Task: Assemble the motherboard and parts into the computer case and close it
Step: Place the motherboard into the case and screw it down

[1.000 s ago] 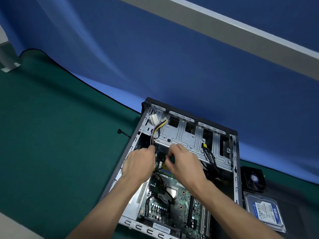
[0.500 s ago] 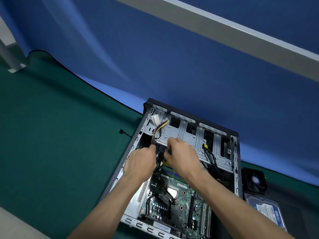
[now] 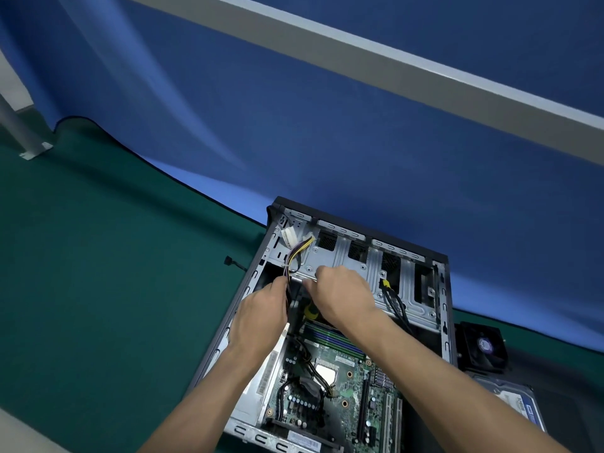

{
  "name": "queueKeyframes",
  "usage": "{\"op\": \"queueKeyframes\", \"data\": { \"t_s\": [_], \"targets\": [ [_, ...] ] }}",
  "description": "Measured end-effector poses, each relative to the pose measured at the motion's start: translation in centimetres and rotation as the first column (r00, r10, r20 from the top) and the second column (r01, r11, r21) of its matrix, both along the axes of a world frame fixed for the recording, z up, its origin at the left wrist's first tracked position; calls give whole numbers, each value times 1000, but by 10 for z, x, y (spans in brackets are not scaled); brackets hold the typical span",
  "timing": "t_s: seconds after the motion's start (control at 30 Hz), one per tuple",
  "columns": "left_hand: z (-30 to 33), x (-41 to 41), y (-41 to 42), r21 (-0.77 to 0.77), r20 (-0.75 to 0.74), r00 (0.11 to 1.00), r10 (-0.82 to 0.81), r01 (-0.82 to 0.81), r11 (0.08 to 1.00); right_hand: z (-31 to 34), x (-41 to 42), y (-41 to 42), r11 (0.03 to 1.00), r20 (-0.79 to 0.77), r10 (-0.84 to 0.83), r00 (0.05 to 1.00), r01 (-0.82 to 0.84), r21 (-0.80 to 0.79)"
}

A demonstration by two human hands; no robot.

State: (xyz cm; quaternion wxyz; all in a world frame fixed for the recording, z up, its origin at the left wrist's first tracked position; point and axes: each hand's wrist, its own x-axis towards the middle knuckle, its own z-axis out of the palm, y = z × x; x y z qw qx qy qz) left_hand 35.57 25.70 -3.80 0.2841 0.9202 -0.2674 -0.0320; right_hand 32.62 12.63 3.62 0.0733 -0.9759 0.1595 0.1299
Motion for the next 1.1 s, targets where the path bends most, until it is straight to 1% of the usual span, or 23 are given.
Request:
{"op": "queueKeyframes", "data": {
  "t_s": [0.03,0.07,0.13,0.17,0.23,0.27,0.37,0.4,0.47,0.5,0.57,0.6,0.7,0.73,0.8,0.83,0.93,0.97,1.03,1.07,1.1],
  "targets": [
    [0,-1,0,-23,-3,1000,5,-5,1000,1,0,-1,1000,-23,3,1000,-2,15],
    [-1,-1,1,-35,-6,1000,10,-10,999,2,1,-1,998,-51,4,999,0,64],
    [-1,-1,1,-31,1,1000,16,-16,999,5,1,0,991,-94,10,996,3,136],
    [-2,-2,1,-26,9,1000,18,-18,1000,4,0,1,993,-92,10,996,0,114],
    [-2,-3,0,5,24,1000,17,-18,1000,5,-1,4,1000,-73,-1,997,3,17],
    [-2,-3,0,36,29,1000,11,-12,999,6,0,5,1000,-82,-6,997,7,8],
    [-1,-2,-1,155,49,999,-14,6,988,9,3,9,985,-159,-34,987,60,163],
    [0,-1,-1,183,57,998,-18,7,983,9,3,9,986,-157,-34,987,59,159],
    [1,-1,-2,218,69,997,-24,8,976,11,2,8,997,-130,-33,991,42,68],
    [1,-1,-2,227,74,997,-23,6,974,12,1,8,996,-130,-40,991,50,70],
    [1,-1,-3,245,83,996,-18,-3,969,13,1,9,982,-174,-52,983,81,168],
    [1,0,-3,253,90,996,-18,-6,967,14,1,9,979,-185,-48,982,83,188],
    [0,1,-3,263,83,996,-24,1,965,13,1,9,991,-142,-65,988,81,106],
    [1,1,-4,265,76,997,-26,4,964,13,1,10,989,-145,-71,987,88,116],
    [2,1,-4,267,73,997,-24,4,964,15,2,10,973,-194,-64,979,105,207],
    [3,1,-4,269,73,997,-22,2,963,15,2,11,970,-205,-63,977,108,217],
    [4,1,-4,279,61,998,-27,9,960,13,0,10,990,-128,-102,987,113,83],
    [5,1,-4,283,54,998,-29,13,959,13,0,10,987,-135,-109,985,123,98],
    [8,1,-5,281,37,999,-33,21,959,13,1,10,967,-192,-112,975,151,204],
    [9,1,-5,279,30,999,-37,28,960,12,0,11,965,-192,-110,975,151,215],
    [10,1,-4,276,28,999,-42,33,961,11,-2,12,972,-163,-119,979,148,184]
  ]
}}
